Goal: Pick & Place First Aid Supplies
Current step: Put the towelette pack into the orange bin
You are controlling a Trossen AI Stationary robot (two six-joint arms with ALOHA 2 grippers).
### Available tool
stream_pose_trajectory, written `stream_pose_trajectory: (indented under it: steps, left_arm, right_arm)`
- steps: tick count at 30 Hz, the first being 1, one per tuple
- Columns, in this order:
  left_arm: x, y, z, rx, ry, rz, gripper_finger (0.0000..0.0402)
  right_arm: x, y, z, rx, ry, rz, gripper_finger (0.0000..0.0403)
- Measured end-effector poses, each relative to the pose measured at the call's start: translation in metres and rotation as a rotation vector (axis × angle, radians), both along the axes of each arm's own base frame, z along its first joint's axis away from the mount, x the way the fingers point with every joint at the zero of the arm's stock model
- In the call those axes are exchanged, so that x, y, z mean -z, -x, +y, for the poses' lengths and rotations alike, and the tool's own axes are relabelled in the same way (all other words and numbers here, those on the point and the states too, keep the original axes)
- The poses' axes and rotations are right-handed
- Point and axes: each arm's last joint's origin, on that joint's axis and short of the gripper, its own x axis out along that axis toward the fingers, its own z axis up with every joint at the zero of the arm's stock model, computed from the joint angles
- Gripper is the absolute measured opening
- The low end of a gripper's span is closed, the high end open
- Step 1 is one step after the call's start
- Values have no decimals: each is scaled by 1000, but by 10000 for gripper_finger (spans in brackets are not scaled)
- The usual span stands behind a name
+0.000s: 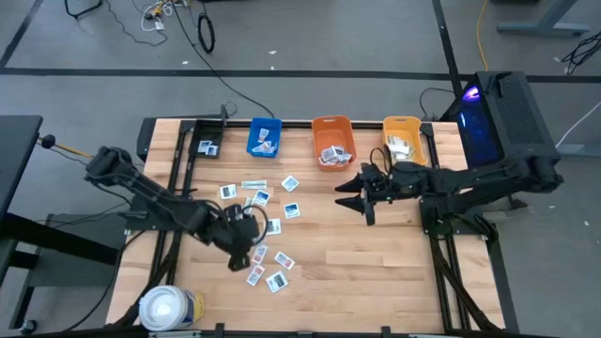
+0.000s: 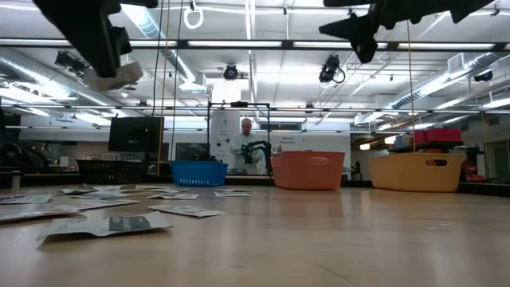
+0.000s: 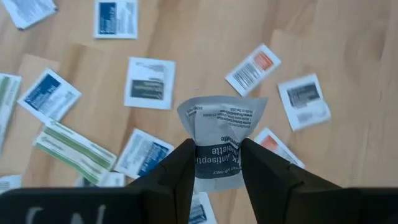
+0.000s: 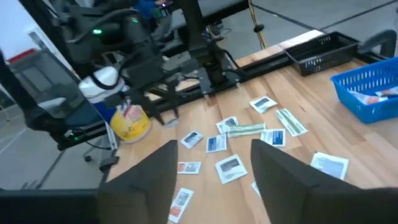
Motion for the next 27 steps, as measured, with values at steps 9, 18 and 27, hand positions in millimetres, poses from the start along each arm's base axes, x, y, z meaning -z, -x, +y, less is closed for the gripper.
stream_pose_trajectory:
  steps: [9,18,27]
  left_arm:
    - [-4,-12,23,-14,-33,-36,130]
    - [-8,-28,52,-14,-86,-96,130]
    - [-24,-42,92,-40,-162,-135,130]
  right_arm:
    - [-23,31,-2,-14,67,-77,98]
    - [-32,65,-4,-24,100,-66,27]
    - [-39,92,-6,-27,116,-99,3]
